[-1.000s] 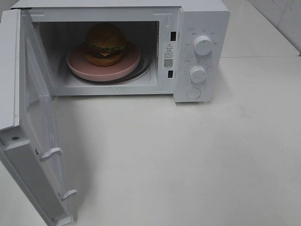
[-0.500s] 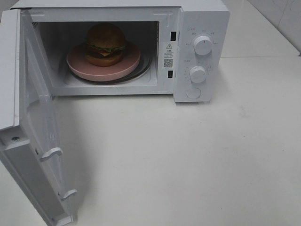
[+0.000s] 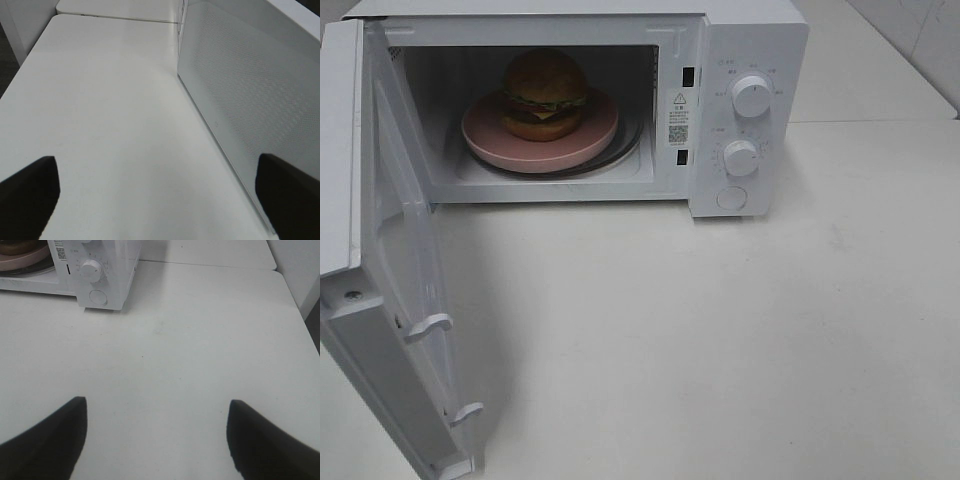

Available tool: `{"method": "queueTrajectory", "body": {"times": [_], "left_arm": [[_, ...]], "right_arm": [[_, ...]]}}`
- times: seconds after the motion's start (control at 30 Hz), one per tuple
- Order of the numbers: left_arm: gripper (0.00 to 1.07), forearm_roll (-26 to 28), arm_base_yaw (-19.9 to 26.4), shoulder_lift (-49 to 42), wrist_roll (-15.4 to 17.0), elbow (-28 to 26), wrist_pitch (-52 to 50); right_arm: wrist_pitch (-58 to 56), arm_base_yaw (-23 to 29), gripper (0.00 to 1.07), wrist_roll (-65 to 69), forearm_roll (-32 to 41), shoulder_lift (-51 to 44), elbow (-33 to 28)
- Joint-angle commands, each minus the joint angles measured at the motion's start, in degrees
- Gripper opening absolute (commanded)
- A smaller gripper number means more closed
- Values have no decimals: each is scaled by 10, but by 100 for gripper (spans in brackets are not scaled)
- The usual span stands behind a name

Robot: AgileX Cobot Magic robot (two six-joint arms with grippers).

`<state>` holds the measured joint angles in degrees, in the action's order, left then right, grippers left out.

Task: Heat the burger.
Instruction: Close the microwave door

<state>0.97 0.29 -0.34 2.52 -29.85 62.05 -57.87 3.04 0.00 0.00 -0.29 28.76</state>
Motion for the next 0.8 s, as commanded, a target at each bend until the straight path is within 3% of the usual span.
{"method": "queueTrajectory", "body": {"times": [0.03,0.2,0.33,0.37,0.4,0.43,0.47,0.5,0.53,0.57,0.8], "left_arm": [[102,13,-2,-2,6,-9,-19],[97,13,-2,38,26,-29,-76],[82,-10,-2,80,22,-20,-116],[68,-22,-3,101,22,-11,-135],[68,-22,-3,101,22,-11,-135],[60,-26,-2,109,22,-7,-147],[38,-26,-2,125,22,6,-171],[38,-26,-2,125,22,6,-171],[25,-25,-2,131,22,11,-181],[3,-19,-2,146,22,26,-209],[0,-19,-2,202,22,81,-342]], "right_arm": [[10,-3,76,-5,0,-15,-2],[10,-3,76,-5,0,-15,-2],[10,-3,76,-5,0,-15,-2],[10,-3,76,-5,0,-15,-2],[10,-3,76,-5,0,-15,-2],[10,-3,76,-5,0,-15,-2],[10,-3,76,-5,0,-15,-2],[10,-3,76,-5,0,-15,-2],[10,-3,76,-5,0,-15,-2],[10,-3,76,-5,0,-15,-2],[10,-3,76,-5,0,-15,-2]]}}
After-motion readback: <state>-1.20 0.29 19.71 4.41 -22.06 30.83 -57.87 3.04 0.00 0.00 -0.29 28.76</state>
